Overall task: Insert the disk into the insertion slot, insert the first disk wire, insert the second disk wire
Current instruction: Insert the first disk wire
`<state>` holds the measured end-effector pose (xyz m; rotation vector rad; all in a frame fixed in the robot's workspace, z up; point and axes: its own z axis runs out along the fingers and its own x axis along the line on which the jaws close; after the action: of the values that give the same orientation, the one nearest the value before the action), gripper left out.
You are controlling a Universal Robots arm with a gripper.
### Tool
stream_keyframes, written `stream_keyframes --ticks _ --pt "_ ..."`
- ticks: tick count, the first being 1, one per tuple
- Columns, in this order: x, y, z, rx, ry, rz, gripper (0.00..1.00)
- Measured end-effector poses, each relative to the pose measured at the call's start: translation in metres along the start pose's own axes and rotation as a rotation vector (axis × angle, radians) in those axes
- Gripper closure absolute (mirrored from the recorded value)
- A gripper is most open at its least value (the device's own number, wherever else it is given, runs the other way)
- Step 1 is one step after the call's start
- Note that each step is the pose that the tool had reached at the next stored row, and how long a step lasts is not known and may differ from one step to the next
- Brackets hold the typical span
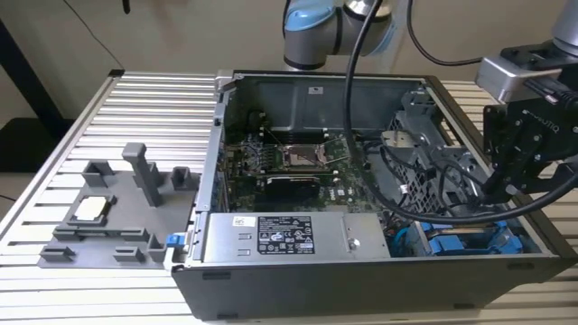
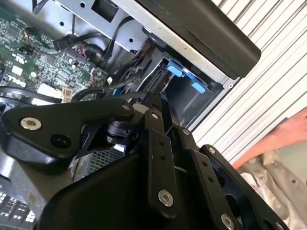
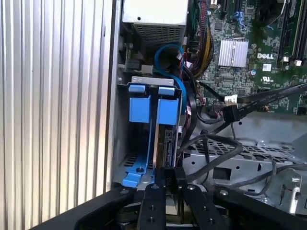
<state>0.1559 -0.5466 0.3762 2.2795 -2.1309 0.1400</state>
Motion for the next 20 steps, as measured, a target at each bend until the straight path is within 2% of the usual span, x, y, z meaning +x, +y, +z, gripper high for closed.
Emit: stream_keyframes --ticks 2,5,8,10,15,20 --pt "0.0 0.0 0.0011 -0.0007 -0.0054 0.014 0.81" --pt "0.0006 0.0001 0.0025 -0.0011 -0.0182 0.031 0.81" --pt "0.0024 0.0002 0.0033 -0.0001 -0.0429 0.036 0.81" --pt "0.0057 0.0004 0.0038 0.0002 -0.0516 0.037 0.81" --pt "0.0167 0.0013 0.0073 -0.0019 -0.0605 0.038 0.81" --pt "0.0182 0.0015 0.0124 -0.0068 -0.0649 0.038 0.81"
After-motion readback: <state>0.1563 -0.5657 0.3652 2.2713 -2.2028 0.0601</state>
